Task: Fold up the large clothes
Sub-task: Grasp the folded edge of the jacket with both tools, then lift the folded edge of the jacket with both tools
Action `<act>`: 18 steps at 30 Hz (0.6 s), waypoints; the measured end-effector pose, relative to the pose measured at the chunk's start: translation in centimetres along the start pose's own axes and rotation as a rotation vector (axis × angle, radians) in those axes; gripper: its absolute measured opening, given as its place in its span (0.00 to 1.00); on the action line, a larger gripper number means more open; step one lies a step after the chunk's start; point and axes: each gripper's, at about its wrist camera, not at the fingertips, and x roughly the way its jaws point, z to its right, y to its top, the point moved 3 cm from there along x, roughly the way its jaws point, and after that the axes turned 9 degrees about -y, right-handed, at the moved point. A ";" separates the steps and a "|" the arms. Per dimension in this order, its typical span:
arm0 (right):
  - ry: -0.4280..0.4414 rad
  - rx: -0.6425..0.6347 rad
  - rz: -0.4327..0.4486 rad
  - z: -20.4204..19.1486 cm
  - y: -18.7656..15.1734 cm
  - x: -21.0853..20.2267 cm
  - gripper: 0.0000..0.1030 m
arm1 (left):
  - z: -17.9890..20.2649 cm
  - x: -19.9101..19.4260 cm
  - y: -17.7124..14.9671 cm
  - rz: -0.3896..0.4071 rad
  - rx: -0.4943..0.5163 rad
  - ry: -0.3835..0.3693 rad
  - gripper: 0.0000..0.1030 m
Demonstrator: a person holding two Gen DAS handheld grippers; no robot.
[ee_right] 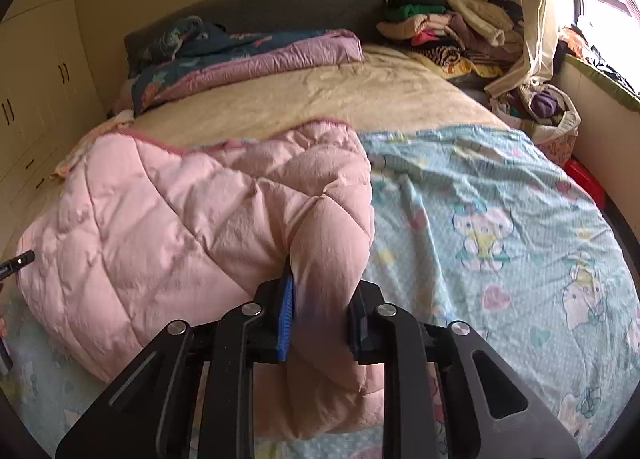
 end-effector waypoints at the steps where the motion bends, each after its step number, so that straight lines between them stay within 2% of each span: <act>1: -0.001 0.000 0.024 -0.2 1.2 -0.1 0.17 | 0.1 0.0 0.9 0.011 -0.002 0.005 0.18; 4: -0.003 0.013 0.044 -0.3 4.1 0.9 0.17 | 0.0 0.5 3.1 0.026 -0.034 0.011 0.17; 7: -0.034 0.035 0.012 -0.2 5.5 3.4 0.17 | 0.3 1.5 4.5 0.039 -0.015 0.050 0.16; 10: -0.061 0.075 -0.043 0.0 5.3 6.0 0.17 | 0.3 3.3 4.9 0.009 -0.020 0.078 0.16; 18: -0.099 0.071 -0.133 -0.4 3.3 10.4 0.17 | -0.6 6.3 4.0 -0.037 -0.020 0.132 0.16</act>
